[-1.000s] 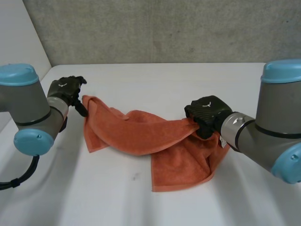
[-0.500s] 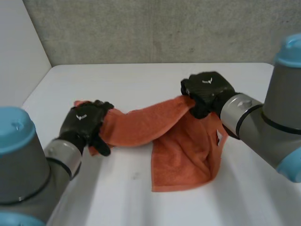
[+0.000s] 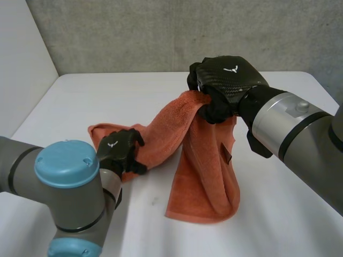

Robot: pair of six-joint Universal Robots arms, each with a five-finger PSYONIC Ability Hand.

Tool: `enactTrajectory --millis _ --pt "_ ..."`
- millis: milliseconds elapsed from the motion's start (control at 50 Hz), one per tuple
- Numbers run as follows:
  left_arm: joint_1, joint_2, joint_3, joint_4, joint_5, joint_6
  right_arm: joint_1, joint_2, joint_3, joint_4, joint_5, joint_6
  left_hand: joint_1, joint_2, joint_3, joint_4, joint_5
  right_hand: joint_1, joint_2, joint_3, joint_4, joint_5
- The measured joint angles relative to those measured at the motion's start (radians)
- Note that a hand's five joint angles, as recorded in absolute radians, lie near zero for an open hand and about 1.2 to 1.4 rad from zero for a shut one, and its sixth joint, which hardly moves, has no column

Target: Fold the laundry

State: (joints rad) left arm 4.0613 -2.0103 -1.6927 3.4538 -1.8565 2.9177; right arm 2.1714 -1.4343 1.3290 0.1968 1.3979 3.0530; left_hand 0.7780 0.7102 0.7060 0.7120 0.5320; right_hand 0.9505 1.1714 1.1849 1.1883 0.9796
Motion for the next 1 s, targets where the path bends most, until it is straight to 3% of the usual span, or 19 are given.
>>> enactTrajectory --millis 60,120,280,300,380,480,660,760,840,920,1000 --pt "0.004 -0.016 0.007 0.054 -0.019 0.002 -0.005 -0.008 0.005 -0.001 0.000 -0.001 0.362 0.358 0.355 0.358 0.352 0.000 0.000 0.000 0.000 0.000" --pt "0.020 -0.018 0.003 0.121 -0.042 0.008 -0.013 -0.011 0.011 -0.002 -0.001 -0.011 0.370 0.479 0.476 0.475 0.408 0.000 0.000 0.000 0.000 0.000" --pt "0.093 0.082 -0.058 0.126 -0.010 0.027 -0.036 0.028 0.036 0.032 -0.001 -0.144 0.370 0.485 0.481 0.478 0.408 0.000 0.000 0.000 0.000 0.000" --pt "0.120 0.141 -0.089 0.089 0.038 0.042 -0.047 0.068 0.049 0.062 0.001 -0.231 0.370 0.485 0.481 0.478 0.408 0.000 0.000 0.000 0.000 0.000" --pt "0.153 0.199 -0.117 0.031 0.107 0.073 -0.055 0.120 0.061 0.106 0.014 -0.331 0.370 0.485 0.483 0.478 0.408 0.000 0.000 0.000 0.000 0.000" --pt "0.239 0.261 -0.139 -0.112 0.235 0.192 -0.058 0.222 0.063 0.214 0.072 -0.471 0.370 0.486 0.484 0.478 0.408 0.000 0.000 0.000 0.000 0.000" --pt "0.286 0.127 -0.028 -0.195 0.270 0.432 -0.049 0.342 -0.023 0.266 0.103 -0.536 0.370 0.487 0.484 0.482 0.408 0.000 0.000 0.000 0.000 0.000" --pt "0.278 0.046 0.155 -0.191 0.266 0.549 -0.049 0.381 -0.176 0.196 0.110 -0.543 0.370 0.488 0.486 0.483 0.408 0.000 0.000 0.000 0.000 0.000" --pt "0.263 0.019 0.389 -0.151 0.267 0.612 -0.052 0.394 -0.361 0.048 0.138 -0.524 0.370 0.488 0.486 0.483 0.408 0.000 0.000 0.000 0.004 0.000" --pt "0.255 0.048 0.558 -0.023 0.276 0.623 -0.055 0.343 -0.451 -0.158 0.176 -0.481 0.370 0.488 0.487 0.483 0.408 0.000 0.002 0.000 0.004 0.000" --pt "0.257 0.096 0.609 0.137 0.296 0.613 -0.056 0.248 -0.418 -0.325 0.192 -0.452 0.370 0.488 0.487 0.483 0.408 0.000 0.004 0.000 0.004 0.000"
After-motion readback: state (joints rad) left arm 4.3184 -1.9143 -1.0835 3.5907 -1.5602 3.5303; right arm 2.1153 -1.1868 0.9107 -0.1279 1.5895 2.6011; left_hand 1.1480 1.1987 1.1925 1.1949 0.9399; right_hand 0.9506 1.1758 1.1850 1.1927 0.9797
